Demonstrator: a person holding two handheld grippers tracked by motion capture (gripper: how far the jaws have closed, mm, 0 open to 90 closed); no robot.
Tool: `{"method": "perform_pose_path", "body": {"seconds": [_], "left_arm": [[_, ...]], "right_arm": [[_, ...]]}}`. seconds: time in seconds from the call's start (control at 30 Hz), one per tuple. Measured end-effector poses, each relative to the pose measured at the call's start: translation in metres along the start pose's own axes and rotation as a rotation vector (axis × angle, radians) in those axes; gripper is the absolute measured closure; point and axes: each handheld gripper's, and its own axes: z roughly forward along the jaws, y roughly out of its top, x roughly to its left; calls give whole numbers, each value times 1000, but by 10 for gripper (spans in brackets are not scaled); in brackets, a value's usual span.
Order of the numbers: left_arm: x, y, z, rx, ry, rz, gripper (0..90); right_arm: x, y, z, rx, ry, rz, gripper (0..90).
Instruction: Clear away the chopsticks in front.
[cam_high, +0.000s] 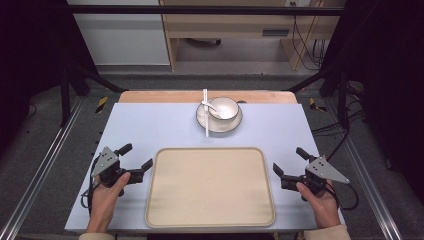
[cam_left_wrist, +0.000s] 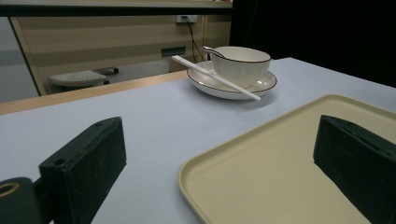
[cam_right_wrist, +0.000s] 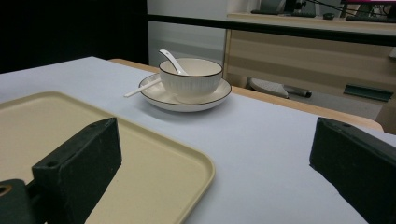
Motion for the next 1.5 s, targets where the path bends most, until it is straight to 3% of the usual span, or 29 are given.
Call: {"method": "perform_pose_path", "body": {"seconds": [0.33,0.4,0.5,0.63,0.67,0.8,0.83,1.13,1.23,1.5], "left_arm": [[-17,11,10,33,-67,15,29],[-24,20,19,51,-78,4,38],[-33,33,31,94,-61,54,63],[-39,45,47,121,-96,57,63],[-43,53,60,146,-103,76,63],[-49,64,79,163,-105,118,64],[-52,70,91,184,-95,143,67],[-65,91,133,243,-106,170,118],[-70,101,143,267,-89,202,139],[-70,114,162,289,-42,192,196]], "right_arm": [[6,1,0,14,-7,-30,36],[12,1,1,15,4,-35,37],[16,1,4,25,15,-46,40],[20,0,6,32,24,-56,43],[21,0,6,34,24,-60,44],[22,1,6,35,26,-68,46],[22,1,6,35,25,-66,49],[21,1,4,27,18,-59,50],[22,1,4,28,19,-61,50],[22,1,5,30,20,-61,52]]}}
